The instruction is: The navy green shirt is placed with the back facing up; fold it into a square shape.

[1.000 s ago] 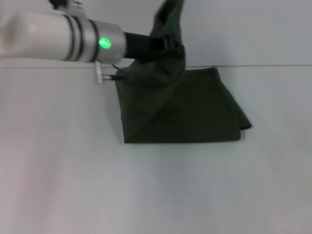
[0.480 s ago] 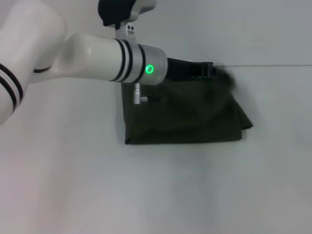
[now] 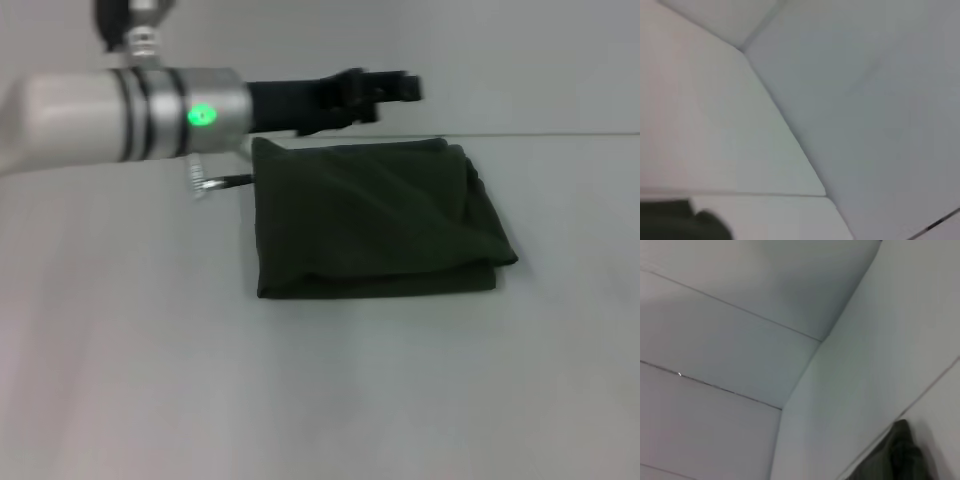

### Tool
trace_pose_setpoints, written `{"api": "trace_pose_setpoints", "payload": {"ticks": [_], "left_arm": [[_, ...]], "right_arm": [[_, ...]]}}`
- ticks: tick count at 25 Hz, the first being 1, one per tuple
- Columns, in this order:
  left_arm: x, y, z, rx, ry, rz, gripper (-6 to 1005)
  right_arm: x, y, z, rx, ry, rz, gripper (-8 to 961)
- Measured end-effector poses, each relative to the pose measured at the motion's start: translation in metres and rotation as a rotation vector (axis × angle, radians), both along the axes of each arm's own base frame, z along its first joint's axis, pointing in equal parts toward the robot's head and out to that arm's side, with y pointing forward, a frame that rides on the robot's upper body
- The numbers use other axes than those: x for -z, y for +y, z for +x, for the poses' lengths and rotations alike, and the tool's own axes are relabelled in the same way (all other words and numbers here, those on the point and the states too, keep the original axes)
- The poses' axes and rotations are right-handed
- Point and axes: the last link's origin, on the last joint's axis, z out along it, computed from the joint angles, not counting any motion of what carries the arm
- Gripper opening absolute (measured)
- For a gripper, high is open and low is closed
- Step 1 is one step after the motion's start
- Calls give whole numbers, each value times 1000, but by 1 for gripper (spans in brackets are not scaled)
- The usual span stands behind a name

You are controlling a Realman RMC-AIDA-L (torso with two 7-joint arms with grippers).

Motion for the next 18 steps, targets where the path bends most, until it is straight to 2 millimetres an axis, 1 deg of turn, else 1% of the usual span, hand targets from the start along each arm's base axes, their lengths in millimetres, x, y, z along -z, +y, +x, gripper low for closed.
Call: {"api": "trace_pose_setpoints", "payload": {"ticks": [2,5,7,9,11,15,18], "left_arm": [[-19,-5,-27,-77,-50,-44,523],[-35,-15,-59,-150,-99,-124,615],[-40,-23,-72,-169,-121,-166,691],[-44,-32,-82,-175,-128,-197,782],[-47,-39,-92,-191,-135,-205,872],[-52,-45,-105,-219,-161,-171,916],[-53,-47,-109,-215,-168,-151,938]], "right_arm": [[-1,0,1,-5,-32,-20,666],[-2,5,0,-24,-95,-78,666],[-1,10,-6,-51,-134,-124,666],[1,17,-16,-98,-172,-177,666],[5,27,-33,-160,-199,-227,666],[13,46,-70,-252,-206,-323,666],[27,65,-93,-246,-245,-389,666]]}}
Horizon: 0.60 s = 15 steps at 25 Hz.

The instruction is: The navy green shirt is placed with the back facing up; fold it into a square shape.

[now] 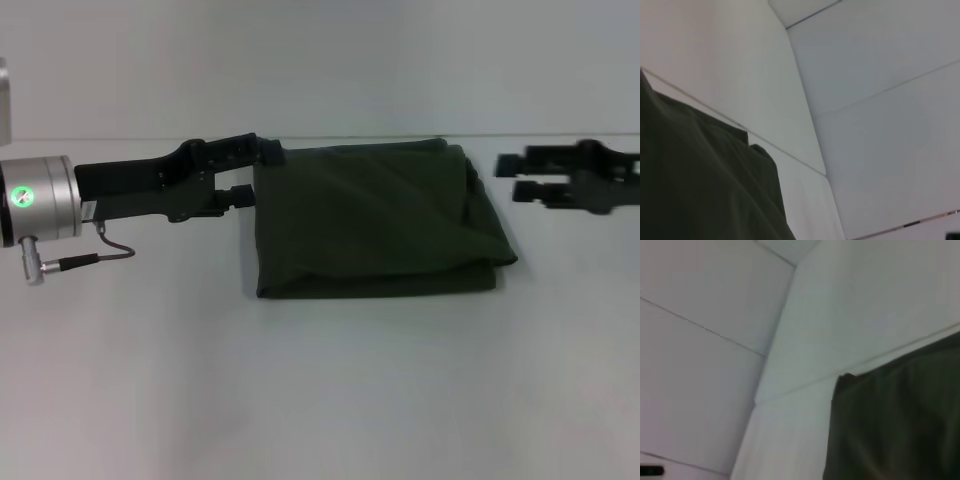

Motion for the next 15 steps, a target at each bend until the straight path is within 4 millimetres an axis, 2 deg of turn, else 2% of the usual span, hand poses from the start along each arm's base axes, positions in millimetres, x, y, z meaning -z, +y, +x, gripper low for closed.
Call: {"api": "trace_pose_setpoints", "payload": {"ticks": [3,8,15], "left_arm": [[0,0,0,6,1,12,938],[0,1,1,15,-15,39,939],[-1,1,1,29,-17,52,938]], "right_arm": [[15,16,-13,28,-44,0,665],[42,26,-38,38,-68,-60,665],[59,37,-58,68,-198,-123,665]]}}
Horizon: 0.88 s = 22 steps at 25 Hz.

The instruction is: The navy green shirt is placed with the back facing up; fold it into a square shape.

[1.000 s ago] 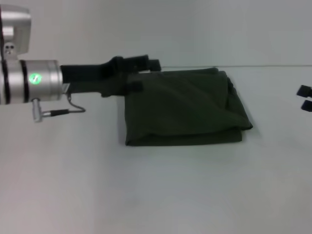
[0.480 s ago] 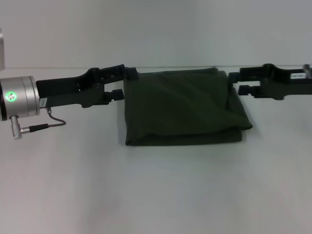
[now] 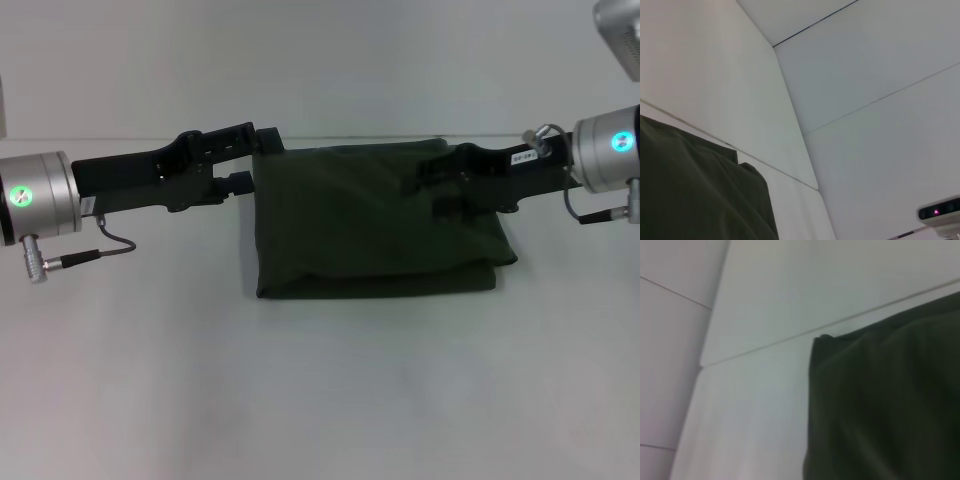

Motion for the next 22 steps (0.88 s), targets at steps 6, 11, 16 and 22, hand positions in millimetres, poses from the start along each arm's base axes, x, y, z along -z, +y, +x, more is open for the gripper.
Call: {"api": "trace_pose_setpoints", "payload": {"ticks": [6,11,16,22], "left_arm": [[1,0,0,2,-1,1,938],[3,0,0,-3,-3,4,939],[4,0,2,2,-5,2,938],[6,1,5,7,-8,-3,938]], "right_arm": [[19,1,1,23,-91,-26,665],[27,-3,11,49,-171,-50,665],[18,-7,34,105,-266,-54,665],[-16,-10,39,116,-200,-25,663]]}}
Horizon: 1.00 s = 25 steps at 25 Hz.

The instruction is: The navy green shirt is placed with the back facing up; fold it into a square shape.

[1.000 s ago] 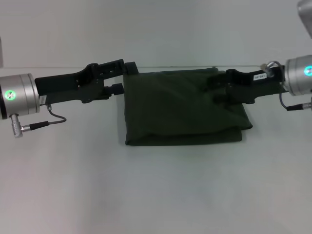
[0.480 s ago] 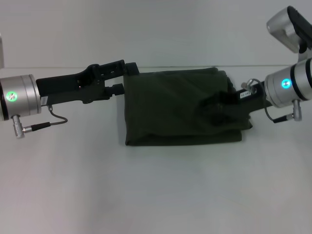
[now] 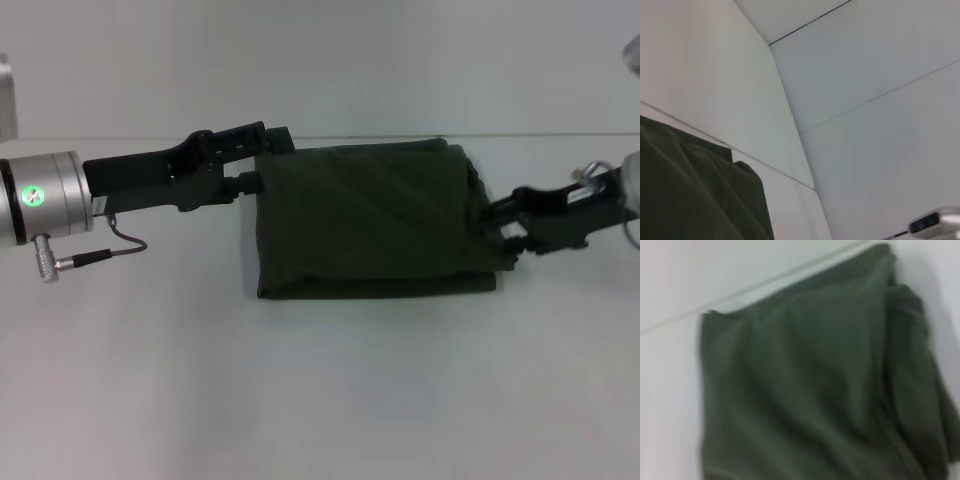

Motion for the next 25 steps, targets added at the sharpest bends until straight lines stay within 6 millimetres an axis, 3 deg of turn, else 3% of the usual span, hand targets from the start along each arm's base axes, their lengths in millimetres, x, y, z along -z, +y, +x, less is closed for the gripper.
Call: {"api": "trace_pose_setpoints", "payload": {"ticks": [5,13,19,25], "left_arm": [[0,-2,-5,-22,24,-37,939],[13,-15,-29,-168,32,-124,937],[33,-17,-50,-356,-3,-140,935],[53,-19,-59,-469,-18,-143,934]], "right_arm": [[-35,-11,-7,-122,156,64,650],[-70,-60,38,-303,532,417,650],[-86,-84,69,-261,591,568,651],[-91,-85,73,-247,607,599,651]]}}
